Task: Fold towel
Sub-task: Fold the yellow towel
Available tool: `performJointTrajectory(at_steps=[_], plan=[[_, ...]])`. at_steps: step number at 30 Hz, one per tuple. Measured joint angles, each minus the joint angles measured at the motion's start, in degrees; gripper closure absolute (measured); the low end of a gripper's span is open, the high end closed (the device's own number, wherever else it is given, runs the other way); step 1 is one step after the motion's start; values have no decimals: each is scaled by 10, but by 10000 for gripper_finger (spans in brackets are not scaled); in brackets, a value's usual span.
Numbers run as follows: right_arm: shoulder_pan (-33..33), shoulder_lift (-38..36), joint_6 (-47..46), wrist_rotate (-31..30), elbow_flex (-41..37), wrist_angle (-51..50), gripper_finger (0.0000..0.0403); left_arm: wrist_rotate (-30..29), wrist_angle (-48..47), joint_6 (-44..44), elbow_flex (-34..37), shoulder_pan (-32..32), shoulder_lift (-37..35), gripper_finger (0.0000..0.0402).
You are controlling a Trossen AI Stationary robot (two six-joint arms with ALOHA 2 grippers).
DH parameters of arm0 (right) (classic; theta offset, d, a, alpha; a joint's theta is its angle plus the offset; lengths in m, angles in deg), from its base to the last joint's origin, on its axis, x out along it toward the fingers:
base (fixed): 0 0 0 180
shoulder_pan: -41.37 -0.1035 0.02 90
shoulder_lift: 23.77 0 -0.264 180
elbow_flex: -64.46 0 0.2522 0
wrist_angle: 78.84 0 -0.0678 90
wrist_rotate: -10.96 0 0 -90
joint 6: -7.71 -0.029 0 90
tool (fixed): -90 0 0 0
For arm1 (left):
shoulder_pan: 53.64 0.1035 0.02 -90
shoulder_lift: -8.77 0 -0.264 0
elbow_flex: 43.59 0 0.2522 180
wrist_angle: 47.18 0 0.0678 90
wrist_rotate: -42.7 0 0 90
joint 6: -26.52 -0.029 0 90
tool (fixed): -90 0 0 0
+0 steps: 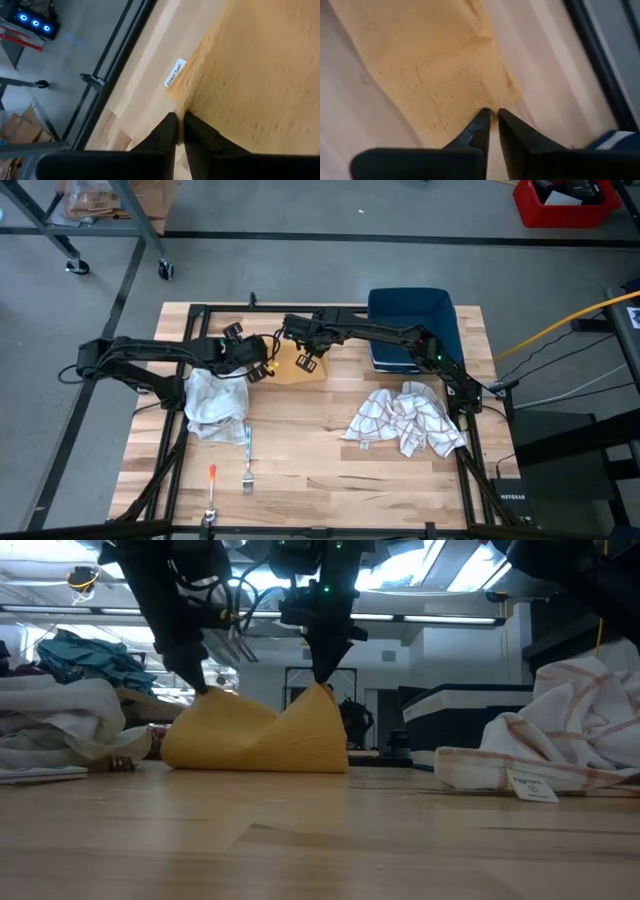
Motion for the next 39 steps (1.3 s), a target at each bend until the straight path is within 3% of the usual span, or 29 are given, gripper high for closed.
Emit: performJointTrajectory(at_steps=[10,12,16,26,39], plan=[[0,0,27,-67,0,0,249,0,67,-25,0,62,41,309],[0,0,27,-50,0,0,236,0,63,-6,0,70,47,294],[0,0,27,46,-1,3,227,24,53,44,0,73,46,281],[-1,1,26,171,-116,148,237,255,36,60,0,55,42,314],[25,1,27,166,-249,312,238,272,-110,110,0,3,-7,364]])
